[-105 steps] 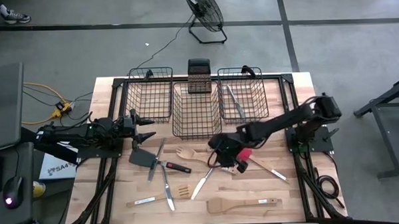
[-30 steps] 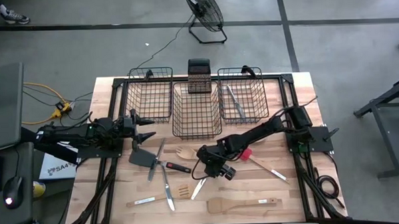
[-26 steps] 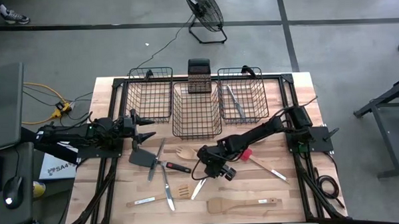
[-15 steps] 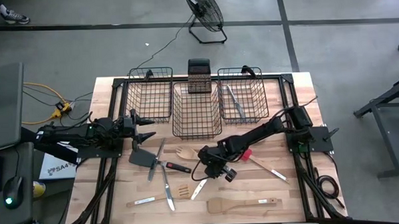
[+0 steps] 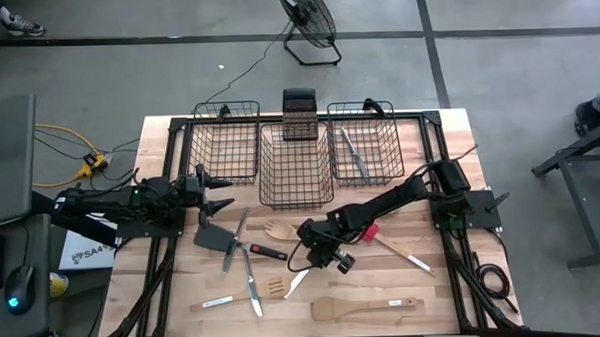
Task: Pick & Place Kitchen Items
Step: Put the silver table knife into the right wire basket
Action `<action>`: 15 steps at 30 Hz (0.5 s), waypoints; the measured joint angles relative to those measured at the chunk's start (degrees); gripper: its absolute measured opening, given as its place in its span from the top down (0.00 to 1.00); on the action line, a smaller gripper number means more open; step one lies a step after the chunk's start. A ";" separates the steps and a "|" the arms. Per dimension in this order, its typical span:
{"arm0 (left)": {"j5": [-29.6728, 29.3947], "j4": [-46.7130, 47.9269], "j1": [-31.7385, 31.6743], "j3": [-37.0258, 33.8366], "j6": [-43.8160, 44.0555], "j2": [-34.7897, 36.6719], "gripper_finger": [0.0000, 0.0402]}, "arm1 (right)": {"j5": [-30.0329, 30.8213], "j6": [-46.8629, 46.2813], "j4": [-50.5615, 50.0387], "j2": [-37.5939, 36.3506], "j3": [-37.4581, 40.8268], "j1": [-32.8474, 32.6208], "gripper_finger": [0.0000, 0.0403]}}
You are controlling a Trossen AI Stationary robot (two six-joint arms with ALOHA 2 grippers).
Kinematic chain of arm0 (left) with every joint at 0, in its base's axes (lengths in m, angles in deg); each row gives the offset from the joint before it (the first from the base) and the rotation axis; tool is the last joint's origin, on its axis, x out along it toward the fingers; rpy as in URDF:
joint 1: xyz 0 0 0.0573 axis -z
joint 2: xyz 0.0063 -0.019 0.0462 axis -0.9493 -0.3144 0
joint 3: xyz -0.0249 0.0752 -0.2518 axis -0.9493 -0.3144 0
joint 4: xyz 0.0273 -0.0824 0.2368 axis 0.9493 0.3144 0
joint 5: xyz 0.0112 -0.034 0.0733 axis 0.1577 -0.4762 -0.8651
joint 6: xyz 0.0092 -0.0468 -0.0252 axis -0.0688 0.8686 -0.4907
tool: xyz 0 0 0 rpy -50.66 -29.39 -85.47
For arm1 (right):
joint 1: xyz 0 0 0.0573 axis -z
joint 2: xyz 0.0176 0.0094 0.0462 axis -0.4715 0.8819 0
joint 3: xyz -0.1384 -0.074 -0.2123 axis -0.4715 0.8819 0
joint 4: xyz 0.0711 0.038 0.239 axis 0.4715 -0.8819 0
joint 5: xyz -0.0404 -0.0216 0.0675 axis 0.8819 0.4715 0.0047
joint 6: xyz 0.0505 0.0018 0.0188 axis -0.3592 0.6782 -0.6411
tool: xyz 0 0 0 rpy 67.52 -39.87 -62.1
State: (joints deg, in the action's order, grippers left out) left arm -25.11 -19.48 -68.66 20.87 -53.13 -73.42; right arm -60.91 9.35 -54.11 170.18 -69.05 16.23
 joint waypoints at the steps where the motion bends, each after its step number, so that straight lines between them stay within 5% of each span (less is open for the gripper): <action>1: 0.01 -0.01 0.01 0.00 0.00 0.00 0.41 | 0.09 -0.04 -0.02 -0.05 0.01 0.00 0.92; 15: 0.01 0.01 -0.01 -0.01 0.00 0.00 0.41 | 0.39 -3.34 0.20 -0.44 0.09 0.00 0.92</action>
State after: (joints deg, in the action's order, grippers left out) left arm -25.10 -19.47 -68.67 20.86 -53.13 -73.42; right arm -60.52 6.01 -53.91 169.74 -68.96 16.23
